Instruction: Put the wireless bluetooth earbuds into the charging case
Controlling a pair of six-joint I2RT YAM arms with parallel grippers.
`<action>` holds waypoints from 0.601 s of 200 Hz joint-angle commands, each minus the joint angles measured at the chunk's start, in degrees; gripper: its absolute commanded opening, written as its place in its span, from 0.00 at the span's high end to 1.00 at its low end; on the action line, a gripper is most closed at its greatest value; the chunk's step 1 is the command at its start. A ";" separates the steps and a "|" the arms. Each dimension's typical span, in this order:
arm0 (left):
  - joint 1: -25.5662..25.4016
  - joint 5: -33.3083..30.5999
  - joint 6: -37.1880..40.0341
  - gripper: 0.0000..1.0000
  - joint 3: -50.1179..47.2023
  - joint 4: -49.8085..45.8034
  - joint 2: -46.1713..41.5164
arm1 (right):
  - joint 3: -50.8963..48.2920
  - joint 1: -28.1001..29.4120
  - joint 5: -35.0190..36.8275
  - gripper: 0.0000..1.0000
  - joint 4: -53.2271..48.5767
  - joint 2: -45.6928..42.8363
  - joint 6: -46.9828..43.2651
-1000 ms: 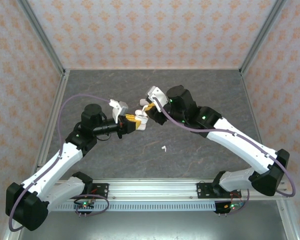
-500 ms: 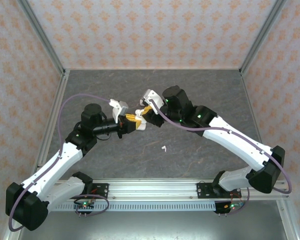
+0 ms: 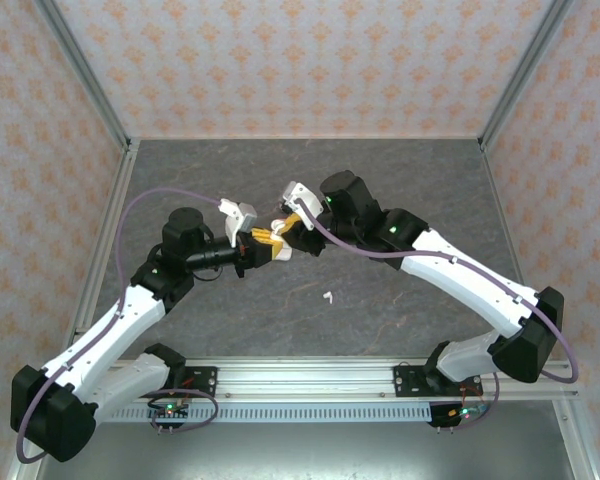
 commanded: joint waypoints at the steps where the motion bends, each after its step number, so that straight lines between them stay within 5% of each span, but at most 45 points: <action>1: -0.57 0.31 1.13 1.00 1.58 3.46 -1.51 | 1.91 0.36 -4.86 0.77 -2.42 0.31 0.15; 120: -1.43 -0.24 0.90 1.00 -0.22 7.24 -2.69 | 5.26 -2.19 -13.55 0.71 -3.94 0.81 1.37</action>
